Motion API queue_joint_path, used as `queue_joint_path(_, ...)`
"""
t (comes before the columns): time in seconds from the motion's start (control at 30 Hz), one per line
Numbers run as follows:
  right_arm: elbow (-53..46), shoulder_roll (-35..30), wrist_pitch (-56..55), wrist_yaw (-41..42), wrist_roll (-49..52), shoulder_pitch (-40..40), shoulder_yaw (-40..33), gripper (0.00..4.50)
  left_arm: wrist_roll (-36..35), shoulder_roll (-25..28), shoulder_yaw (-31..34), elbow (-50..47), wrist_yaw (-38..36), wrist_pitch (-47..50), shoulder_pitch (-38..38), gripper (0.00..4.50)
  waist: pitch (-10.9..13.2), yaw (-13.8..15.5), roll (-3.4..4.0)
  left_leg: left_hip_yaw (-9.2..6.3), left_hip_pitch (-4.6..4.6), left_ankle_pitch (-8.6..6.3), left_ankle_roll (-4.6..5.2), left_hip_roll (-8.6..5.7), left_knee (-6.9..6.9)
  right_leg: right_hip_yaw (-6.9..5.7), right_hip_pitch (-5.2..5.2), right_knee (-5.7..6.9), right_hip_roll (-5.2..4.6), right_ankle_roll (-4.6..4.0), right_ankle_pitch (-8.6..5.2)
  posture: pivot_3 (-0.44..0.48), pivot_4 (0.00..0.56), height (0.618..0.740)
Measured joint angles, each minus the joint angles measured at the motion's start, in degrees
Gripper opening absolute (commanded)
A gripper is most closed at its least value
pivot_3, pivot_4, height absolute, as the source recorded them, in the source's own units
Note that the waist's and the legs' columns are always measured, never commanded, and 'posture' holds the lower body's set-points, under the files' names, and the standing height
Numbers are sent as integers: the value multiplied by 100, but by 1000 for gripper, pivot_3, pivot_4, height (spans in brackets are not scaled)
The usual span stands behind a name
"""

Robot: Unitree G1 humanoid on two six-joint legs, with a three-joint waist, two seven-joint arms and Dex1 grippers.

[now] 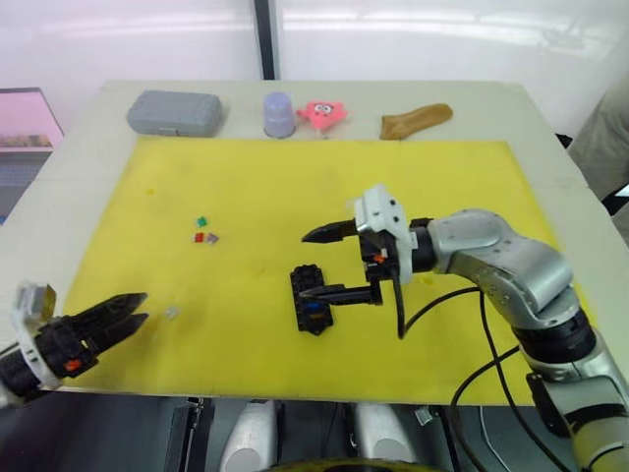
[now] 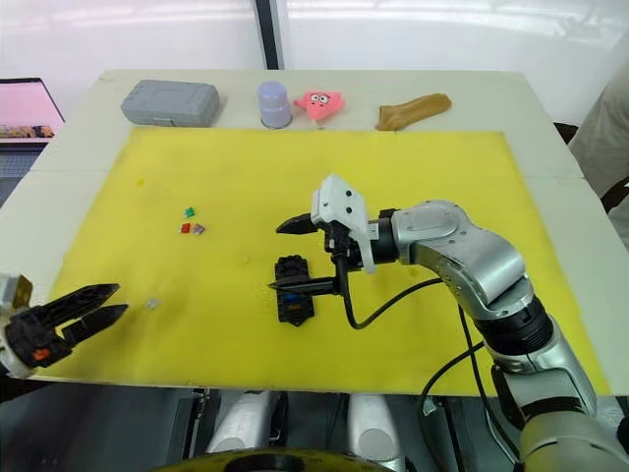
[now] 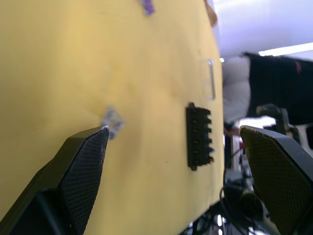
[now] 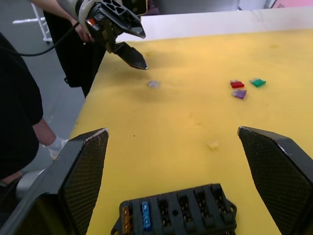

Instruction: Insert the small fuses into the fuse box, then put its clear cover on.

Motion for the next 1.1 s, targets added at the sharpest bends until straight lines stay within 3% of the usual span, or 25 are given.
queue_joint_path(0.33,-3,18,-86,30,-373,-37,115,4500,-744,-164,-365,571,1003,165,-651,4476,-3,-23,-2,1,0,11,-22,-9,-4,1,-5,1,-2,0,0,0,150,740)
queue_joint_path(0.83,-24,11,-101,16,-595,6,194,4500,-772,-84,-470,502,1003,435,-552,4476,-3,-20,-2,1,1,14,-26,-16,-9,3,-7,0,-8,0,0,0,150,740)
queue_joint_path(1.1,-60,10,-100,-7,-611,28,180,4500,-555,-291,-589,529,1019,392,-843,4476,-4,8,1,0,2,15,-29,-30,-8,2,-2,0,-21,1,0,0,150,740)
